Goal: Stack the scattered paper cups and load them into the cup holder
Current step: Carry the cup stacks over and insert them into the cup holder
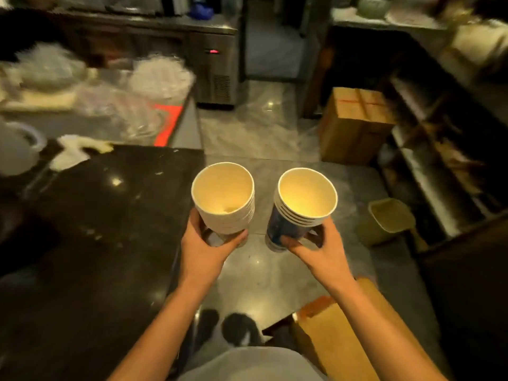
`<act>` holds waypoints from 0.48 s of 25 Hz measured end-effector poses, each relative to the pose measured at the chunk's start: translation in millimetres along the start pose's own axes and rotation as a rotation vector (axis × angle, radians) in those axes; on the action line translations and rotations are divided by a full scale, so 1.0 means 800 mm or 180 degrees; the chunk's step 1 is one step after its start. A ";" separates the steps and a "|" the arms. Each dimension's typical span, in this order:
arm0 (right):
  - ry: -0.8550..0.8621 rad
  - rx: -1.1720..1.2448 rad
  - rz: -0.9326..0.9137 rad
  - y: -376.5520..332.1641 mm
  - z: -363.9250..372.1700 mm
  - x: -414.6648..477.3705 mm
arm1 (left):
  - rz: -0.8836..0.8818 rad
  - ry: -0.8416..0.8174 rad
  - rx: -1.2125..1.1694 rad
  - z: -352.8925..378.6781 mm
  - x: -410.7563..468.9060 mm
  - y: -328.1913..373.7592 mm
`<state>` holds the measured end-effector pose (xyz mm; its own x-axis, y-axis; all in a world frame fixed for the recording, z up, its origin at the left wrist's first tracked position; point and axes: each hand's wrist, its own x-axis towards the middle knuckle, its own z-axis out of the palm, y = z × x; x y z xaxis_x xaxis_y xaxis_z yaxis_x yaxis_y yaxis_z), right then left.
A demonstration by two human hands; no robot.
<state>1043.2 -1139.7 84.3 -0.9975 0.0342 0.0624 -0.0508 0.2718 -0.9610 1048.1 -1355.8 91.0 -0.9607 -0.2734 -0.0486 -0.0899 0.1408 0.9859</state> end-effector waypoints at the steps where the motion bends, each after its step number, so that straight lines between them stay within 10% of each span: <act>1: 0.0196 0.0019 0.0037 0.006 -0.023 0.012 | 0.0069 -0.0237 0.0031 0.028 0.026 0.005; 12: 0.2249 -0.0270 0.0718 0.035 -0.112 0.135 | 0.0560 -0.2417 0.0082 0.251 0.254 0.047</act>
<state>938.4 -1042.1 88.4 -0.7122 0.7001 0.0520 0.1838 0.2574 -0.9487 796.8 -1215.2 86.0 -0.8772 0.4801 0.0029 0.0833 0.1462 0.9857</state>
